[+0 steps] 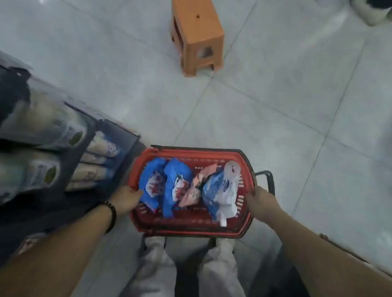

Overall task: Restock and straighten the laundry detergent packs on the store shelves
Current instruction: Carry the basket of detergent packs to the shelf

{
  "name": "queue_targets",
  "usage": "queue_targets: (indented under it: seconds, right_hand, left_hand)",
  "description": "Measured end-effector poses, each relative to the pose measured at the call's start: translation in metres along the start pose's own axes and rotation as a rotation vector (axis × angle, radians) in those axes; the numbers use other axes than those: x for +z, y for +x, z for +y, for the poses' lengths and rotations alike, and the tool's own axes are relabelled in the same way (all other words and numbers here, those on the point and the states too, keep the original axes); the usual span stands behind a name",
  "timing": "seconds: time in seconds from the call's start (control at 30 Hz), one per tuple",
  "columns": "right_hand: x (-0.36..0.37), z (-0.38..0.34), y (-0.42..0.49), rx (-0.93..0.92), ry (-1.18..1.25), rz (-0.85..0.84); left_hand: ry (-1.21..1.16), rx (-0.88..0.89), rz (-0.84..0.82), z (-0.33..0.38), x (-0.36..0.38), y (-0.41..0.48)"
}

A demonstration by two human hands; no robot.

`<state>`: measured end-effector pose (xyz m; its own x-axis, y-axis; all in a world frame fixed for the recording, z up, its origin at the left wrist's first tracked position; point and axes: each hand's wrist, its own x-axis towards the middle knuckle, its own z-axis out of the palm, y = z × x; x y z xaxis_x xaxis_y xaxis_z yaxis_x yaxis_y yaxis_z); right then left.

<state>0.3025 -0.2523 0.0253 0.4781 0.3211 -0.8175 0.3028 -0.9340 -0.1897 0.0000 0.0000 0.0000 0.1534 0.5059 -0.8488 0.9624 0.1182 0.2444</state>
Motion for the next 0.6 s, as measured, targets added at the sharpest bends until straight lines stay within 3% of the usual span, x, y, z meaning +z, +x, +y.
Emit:
queue_targets:
  seconds: [0.1, 0.3, 0.4, 0.6]
  right_hand:
    - [0.038, 0.026, 0.054, 0.184, 0.223, 0.148]
    - [0.069, 0.040, 0.117, 0.308, 0.449, 0.294]
    - [0.076, 0.050, 0.131, 0.323, 0.496, 0.300]
    - [0.061, 0.052, 0.131, 0.371, 0.623, 0.208]
  left_hand:
    - [-0.222, -0.102, 0.082, -0.023, 0.023, 0.051]
    - [-0.380, -0.225, 0.318, -0.045, 0.045, 0.109]
    - [-0.421, -0.237, 0.397, -0.039, 0.046, 0.118]
    - [-0.533, -0.226, 0.351, -0.032, 0.042, 0.127]
